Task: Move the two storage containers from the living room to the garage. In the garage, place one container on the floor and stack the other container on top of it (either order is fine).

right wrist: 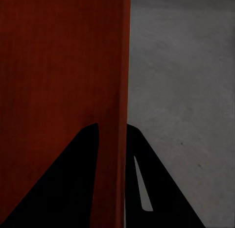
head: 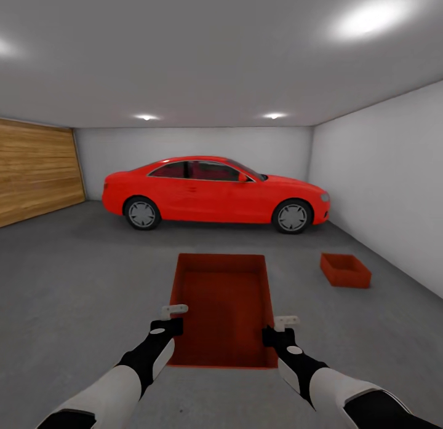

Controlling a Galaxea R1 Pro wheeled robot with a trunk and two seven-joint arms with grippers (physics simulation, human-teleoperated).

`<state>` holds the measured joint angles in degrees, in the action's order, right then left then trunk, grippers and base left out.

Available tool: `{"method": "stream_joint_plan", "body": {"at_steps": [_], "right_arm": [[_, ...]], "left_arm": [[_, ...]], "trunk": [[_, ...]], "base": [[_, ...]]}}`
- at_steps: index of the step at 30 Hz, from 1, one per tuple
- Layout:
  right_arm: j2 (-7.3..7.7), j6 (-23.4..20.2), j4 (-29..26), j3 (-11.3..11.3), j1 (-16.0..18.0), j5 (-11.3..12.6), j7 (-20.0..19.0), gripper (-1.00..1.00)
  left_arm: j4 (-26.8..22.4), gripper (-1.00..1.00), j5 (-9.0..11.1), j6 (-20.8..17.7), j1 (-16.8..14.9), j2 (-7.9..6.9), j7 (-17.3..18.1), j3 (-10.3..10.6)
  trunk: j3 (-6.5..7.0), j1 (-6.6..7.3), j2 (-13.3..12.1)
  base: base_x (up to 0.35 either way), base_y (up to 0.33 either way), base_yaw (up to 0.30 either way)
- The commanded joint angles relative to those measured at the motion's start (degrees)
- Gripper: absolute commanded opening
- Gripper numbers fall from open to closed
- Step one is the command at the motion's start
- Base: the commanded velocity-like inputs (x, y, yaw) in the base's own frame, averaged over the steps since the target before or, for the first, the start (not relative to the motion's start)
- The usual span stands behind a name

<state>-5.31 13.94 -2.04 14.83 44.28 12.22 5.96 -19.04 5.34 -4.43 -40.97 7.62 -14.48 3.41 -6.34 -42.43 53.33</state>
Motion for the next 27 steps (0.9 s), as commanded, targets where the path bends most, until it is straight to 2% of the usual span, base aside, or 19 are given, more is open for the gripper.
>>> {"method": "stream_joint_plan", "body": {"at_steps": [1, 27], "right_arm": [[0.92, 0.3, 0.0, -0.4, 0.0, 0.8, 0.4, -1.0], [0.83, 0.3, 0.0, -0.4, 0.0, 0.8, 0.5, -1.0]], "left_arm": [[-0.2, -1.0, -0.3, -0.5, -0.1, -1.82, -1.2, -1.9], [-0.2, -1.0, -0.3, -0.5, -0.1, -1.82, -1.2, -1.9]], "trunk": [[-0.08, -0.04, 0.1], [-0.08, -0.04, 0.1]], "base": [[0.321, 0.0, 0.0], [0.322, 0.0, 0.0]]}}
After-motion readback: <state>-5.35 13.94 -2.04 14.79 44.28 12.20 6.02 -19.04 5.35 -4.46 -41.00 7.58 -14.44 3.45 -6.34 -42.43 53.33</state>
